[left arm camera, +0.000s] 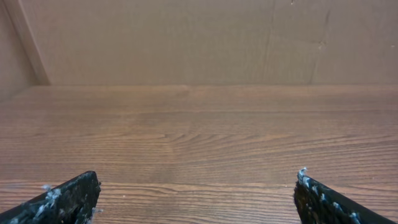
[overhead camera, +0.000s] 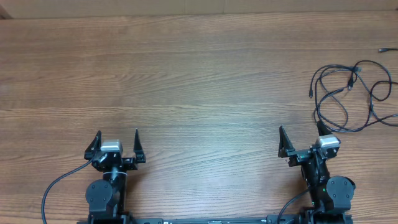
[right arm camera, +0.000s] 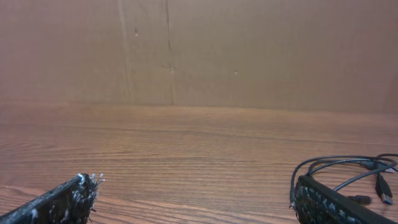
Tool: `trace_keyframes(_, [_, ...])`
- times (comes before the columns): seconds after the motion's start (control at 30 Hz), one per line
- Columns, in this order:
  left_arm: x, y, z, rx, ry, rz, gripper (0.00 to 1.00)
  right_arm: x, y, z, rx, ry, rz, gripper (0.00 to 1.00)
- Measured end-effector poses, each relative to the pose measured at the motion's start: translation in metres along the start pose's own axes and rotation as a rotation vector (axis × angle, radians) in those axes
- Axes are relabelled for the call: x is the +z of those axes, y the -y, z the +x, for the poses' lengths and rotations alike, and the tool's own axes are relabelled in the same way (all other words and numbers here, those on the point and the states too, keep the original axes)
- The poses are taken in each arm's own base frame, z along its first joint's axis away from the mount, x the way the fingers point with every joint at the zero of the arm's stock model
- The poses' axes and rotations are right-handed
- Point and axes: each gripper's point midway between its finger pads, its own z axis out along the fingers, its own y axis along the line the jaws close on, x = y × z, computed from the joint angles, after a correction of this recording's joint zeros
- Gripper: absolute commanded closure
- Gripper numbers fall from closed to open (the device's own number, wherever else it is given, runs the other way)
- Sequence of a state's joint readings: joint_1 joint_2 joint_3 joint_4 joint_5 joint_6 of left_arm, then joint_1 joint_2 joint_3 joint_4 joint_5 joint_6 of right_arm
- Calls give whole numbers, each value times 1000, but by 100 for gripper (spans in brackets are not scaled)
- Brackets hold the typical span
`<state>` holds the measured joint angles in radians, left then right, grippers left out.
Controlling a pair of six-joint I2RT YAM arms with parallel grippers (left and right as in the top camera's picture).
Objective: Untangle cables
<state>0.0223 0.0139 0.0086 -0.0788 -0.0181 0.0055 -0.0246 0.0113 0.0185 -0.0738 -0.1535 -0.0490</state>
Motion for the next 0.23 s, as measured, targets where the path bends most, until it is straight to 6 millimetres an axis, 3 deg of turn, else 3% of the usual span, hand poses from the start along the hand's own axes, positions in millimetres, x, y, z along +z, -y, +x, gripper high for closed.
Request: trace_keyframes(0.23, [0, 0, 0, 0, 0, 0, 1, 0, 0, 0, 0, 0, 0, 0])
